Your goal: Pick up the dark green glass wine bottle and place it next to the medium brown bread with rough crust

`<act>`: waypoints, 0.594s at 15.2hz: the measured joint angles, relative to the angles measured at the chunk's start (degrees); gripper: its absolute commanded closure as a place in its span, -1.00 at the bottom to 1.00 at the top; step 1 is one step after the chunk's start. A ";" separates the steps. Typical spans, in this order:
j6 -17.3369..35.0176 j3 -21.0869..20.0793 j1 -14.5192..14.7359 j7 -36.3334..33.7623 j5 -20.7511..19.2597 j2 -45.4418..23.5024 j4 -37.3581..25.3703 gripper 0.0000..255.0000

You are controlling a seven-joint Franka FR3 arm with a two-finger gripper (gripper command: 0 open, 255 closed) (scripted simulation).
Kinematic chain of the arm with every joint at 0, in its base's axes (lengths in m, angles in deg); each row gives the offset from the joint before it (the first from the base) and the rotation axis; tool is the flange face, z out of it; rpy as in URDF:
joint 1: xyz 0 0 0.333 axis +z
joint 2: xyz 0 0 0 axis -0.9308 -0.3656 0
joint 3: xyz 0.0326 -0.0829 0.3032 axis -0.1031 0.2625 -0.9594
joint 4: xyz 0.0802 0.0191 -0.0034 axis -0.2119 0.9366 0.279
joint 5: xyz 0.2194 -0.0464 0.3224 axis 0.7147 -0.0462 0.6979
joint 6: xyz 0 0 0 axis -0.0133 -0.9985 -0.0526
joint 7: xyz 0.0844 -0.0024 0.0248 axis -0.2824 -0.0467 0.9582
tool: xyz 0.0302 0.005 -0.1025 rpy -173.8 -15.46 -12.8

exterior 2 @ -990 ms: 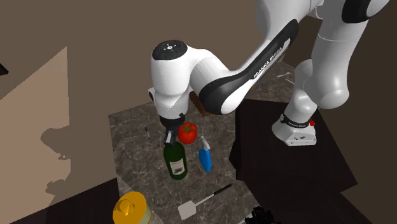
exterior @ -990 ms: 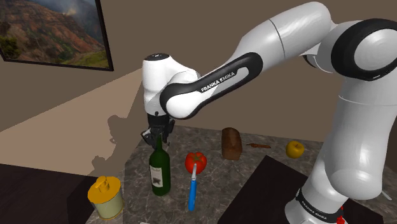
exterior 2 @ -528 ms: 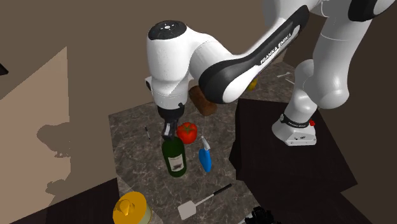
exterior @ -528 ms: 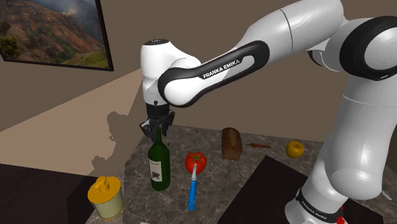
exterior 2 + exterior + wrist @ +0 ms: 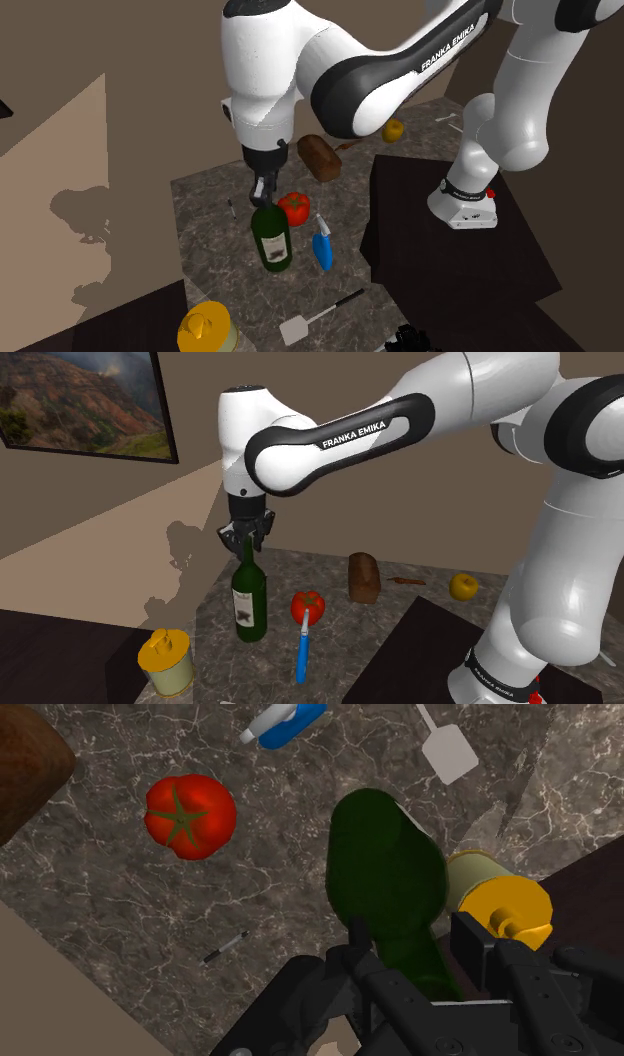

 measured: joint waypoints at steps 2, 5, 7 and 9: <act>-1.45 -0.05 0.02 0.18 0.20 0.27 -1.22 1.00; -3.62 -0.13 0.08 0.40 0.39 0.45 -3.23 1.00; -4.96 -0.10 -0.01 0.76 0.65 0.87 -4.21 1.00; -6.48 -0.14 0.01 0.92 0.79 1.06 -5.57 1.00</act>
